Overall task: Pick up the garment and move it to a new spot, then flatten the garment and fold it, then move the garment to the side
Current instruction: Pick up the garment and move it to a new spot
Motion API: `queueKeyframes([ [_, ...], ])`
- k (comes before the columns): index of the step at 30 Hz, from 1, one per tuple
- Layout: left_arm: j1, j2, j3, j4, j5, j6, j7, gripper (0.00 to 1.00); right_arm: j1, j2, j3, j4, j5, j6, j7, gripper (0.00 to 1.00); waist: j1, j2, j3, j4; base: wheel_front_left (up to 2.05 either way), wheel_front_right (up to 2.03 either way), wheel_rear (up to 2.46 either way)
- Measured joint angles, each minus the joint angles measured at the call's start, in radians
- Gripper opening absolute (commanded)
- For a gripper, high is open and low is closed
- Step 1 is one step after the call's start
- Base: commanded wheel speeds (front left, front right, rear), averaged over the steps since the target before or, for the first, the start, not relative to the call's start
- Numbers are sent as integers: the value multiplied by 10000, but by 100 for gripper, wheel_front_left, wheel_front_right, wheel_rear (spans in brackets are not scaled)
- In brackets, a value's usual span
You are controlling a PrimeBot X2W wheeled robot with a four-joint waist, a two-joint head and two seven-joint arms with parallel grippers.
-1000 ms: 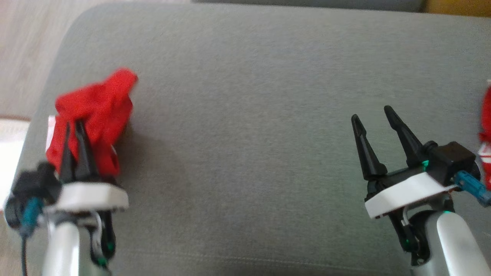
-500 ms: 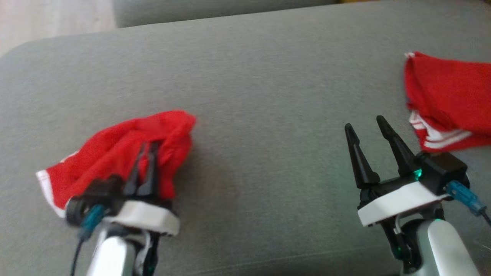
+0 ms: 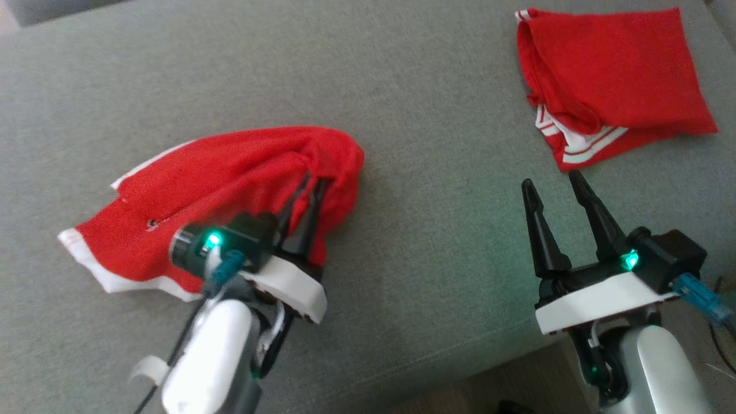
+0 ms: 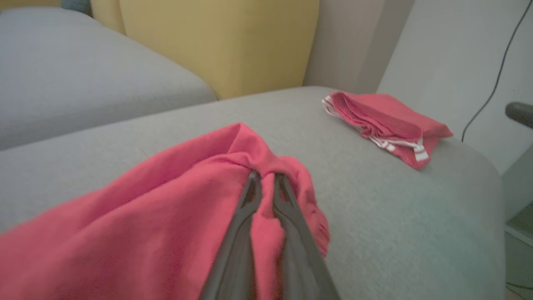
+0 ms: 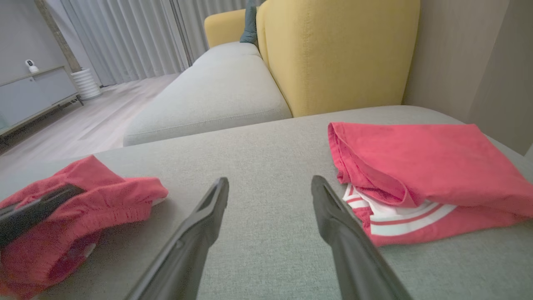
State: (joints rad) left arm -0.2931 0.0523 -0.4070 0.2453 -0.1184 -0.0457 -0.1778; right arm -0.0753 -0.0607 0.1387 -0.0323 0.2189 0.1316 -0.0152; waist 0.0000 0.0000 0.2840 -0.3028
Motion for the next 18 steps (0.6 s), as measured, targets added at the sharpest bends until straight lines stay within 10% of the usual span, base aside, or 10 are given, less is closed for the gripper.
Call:
queueKeyframes([
  [3, -4, 2, -389, 349, 12, -36, -12, 0, -99, 48, 8, 119, 12, 0, -113, 100, 0, 0, 305, -159, 0, 0, 0],
  [5, -9, 2, -614, 514, 13, -40, -77, 80, -232, 54, 15, 173, 12, 0, -115, 100, 0, 0, 415, -167, 0, 0, 0],
  [6, -19, 4, -744, 527, 33, -42, -148, 100, -264, 56, 8, 192, 12, 0, -125, 100, 0, 0, 429, -124, 0, 0, 0],
  [18, 51, 8, -926, -380, -257, 665, -644, 100, -302, 84, -90, 353, -98, 0, 25, 100, 0, 0, -331, 803, 0, 0, 0],
])
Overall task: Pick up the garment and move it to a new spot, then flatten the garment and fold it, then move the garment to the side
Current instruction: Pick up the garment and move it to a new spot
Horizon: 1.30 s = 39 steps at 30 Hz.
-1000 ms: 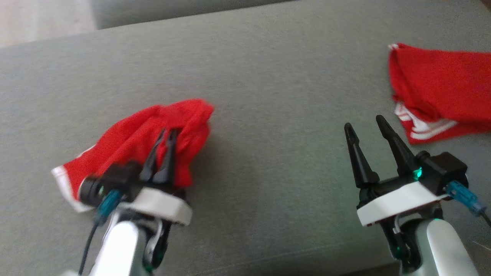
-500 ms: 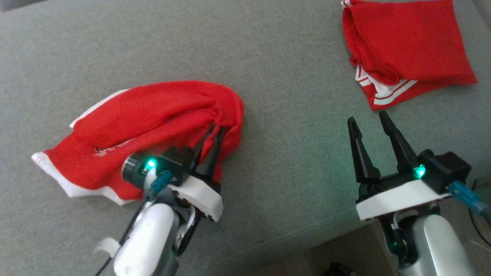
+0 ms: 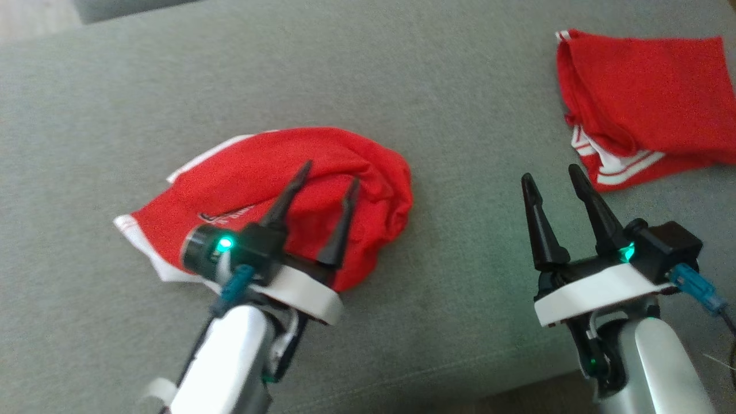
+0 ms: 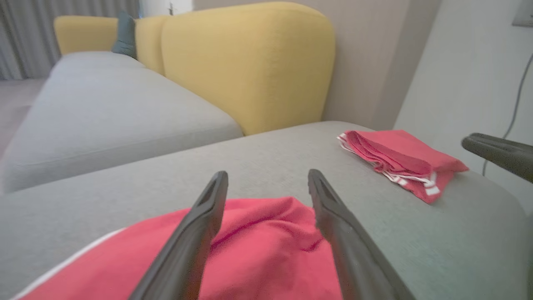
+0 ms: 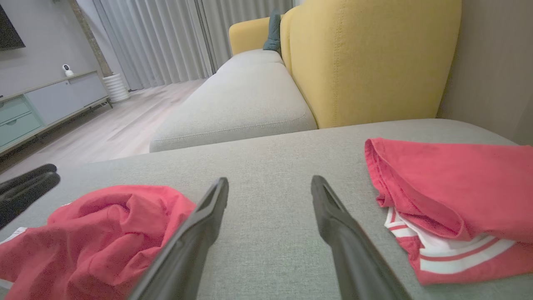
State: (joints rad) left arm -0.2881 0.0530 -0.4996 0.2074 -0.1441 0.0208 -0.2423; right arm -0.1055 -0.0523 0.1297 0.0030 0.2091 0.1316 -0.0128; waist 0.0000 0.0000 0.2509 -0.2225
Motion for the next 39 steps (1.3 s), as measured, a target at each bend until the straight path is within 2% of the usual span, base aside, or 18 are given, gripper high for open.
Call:
queueKeyframes([
  [7, 635, 489, 1302, -138, -326, 880, -59, 100, 295, -12, -86, -48, -84, 0, 326, 100, 0, 0, -665, 711, 0, 0, 0],
  [14, 1383, 1175, 2631, -349, -855, 1388, -71, 100, 470, -50, -199, -245, -159, 0, 598, 100, 0, 0, -1070, 1331, 0, 0, 0],
  [20, 2077, 1371, 3016, -748, -1118, 1453, -73, 100, 797, -117, -355, -272, -159, 0, 748, 100, 0, 0, -1356, 1625, 0, 0, 0],
  [39, 3089, 1390, 2535, -1210, -1137, 1302, 40, 100, 1611, -199, -468, -568, -157, 0, 1175, 100, 0, 0, -2115, 1636, 0, 0, 0],
])
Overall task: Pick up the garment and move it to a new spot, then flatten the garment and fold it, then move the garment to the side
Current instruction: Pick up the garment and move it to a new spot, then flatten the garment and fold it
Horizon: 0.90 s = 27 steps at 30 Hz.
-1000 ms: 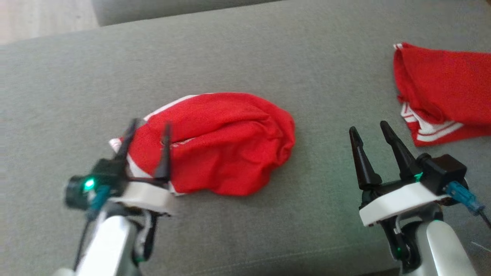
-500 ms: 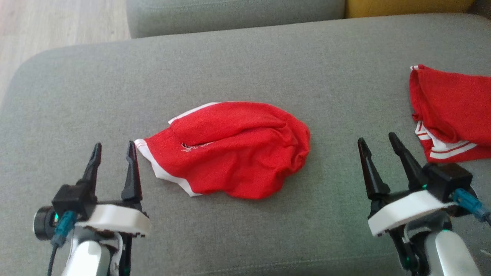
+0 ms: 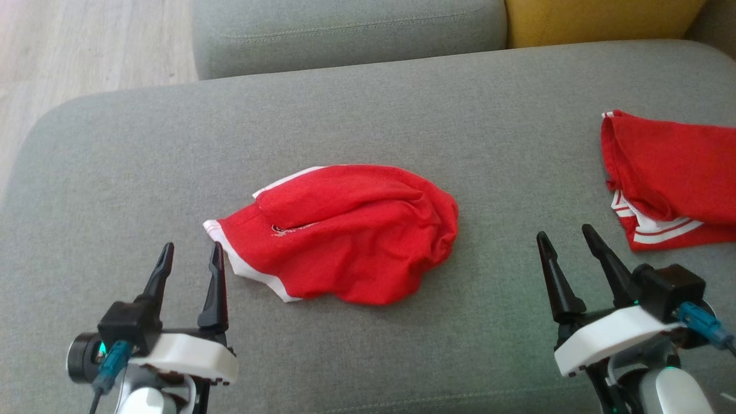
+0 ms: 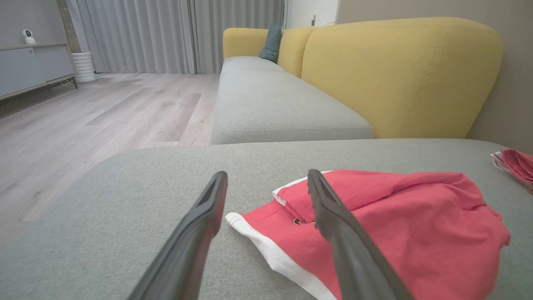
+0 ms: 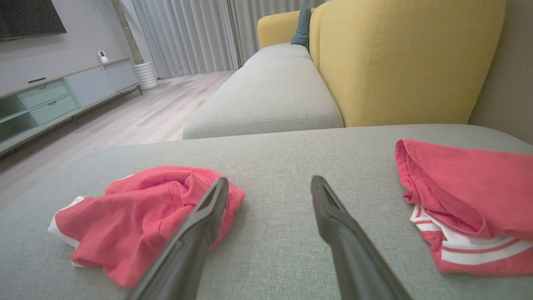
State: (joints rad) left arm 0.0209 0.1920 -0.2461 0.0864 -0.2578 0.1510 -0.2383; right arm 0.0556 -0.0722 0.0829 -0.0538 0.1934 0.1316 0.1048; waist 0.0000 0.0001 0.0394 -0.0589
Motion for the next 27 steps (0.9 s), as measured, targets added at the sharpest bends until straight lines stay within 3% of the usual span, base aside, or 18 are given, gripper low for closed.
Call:
queueKeyframes([
  [22, -32, 136, 0, 107, -6, 69, -12, 100, -2, 67, -84, -31, -2, 0, 13, 100, 0, 0, 121, 57, 0, 0, 0],
  [27, -110, 140, -44, 102, -6, 67, -13, 100, -22, 48, 360, 213, 6, 0, 203, 100, 0, 0, 307, 142, 0, 0, 0],
])
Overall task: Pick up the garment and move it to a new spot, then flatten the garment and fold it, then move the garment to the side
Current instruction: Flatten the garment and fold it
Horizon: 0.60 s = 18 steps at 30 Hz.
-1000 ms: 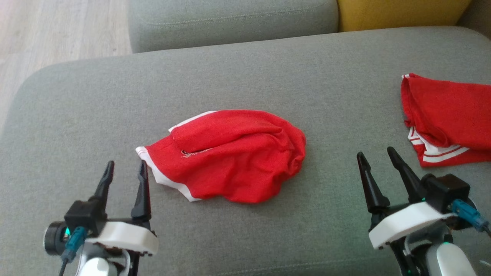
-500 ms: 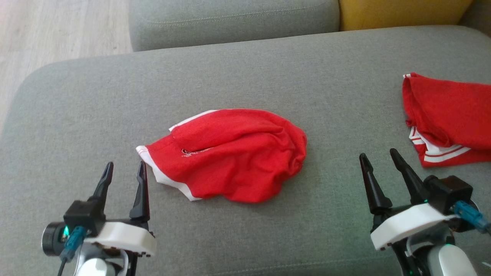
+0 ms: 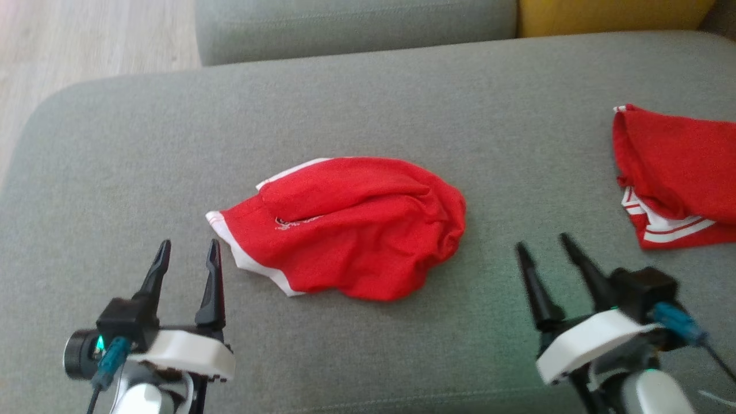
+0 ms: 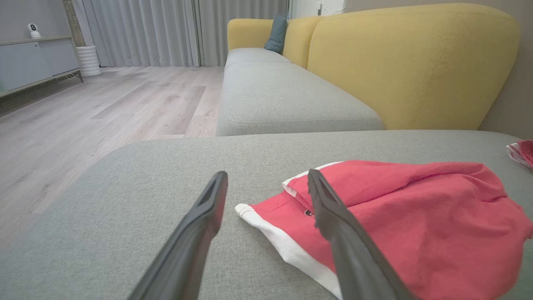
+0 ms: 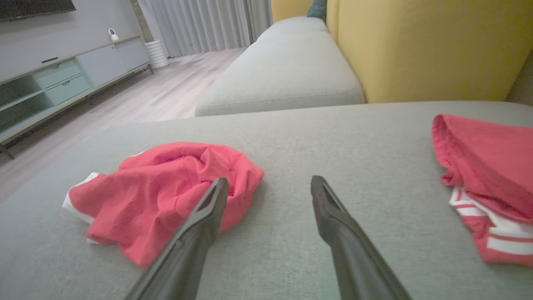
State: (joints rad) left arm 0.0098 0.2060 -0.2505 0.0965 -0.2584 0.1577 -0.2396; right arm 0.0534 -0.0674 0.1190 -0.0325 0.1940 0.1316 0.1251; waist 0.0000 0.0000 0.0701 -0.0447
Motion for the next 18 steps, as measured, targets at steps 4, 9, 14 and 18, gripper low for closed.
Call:
queueKeyframes([
  [4, -345, -4, -58, -12, 4, -2, -10, 100, -104, -105, 742, 435, 117, 0, 88, 100, 0, 0, 313, 138, 0, 0, 0],
  [9, -833, -59, -127, -44, 19, 0, -82, 100, -740, -194, 1797, 1066, 328, 0, 67, 100, 0, 0, 759, 403, 0, 0, 0],
  [14, -1226, -153, -196, 73, 33, -100, -88, 100, -1673, -441, 2299, 1839, 441, 0, -121, 100, 0, 0, 1277, 732, 0, 0, 0],
  [18, -1458, -207, -199, 121, 107, -171, -100, 100, -2050, -499, 2571, 2253, 410, 0, -123, 100, 0, 0, 1490, 873, 0, 0, 0],
])
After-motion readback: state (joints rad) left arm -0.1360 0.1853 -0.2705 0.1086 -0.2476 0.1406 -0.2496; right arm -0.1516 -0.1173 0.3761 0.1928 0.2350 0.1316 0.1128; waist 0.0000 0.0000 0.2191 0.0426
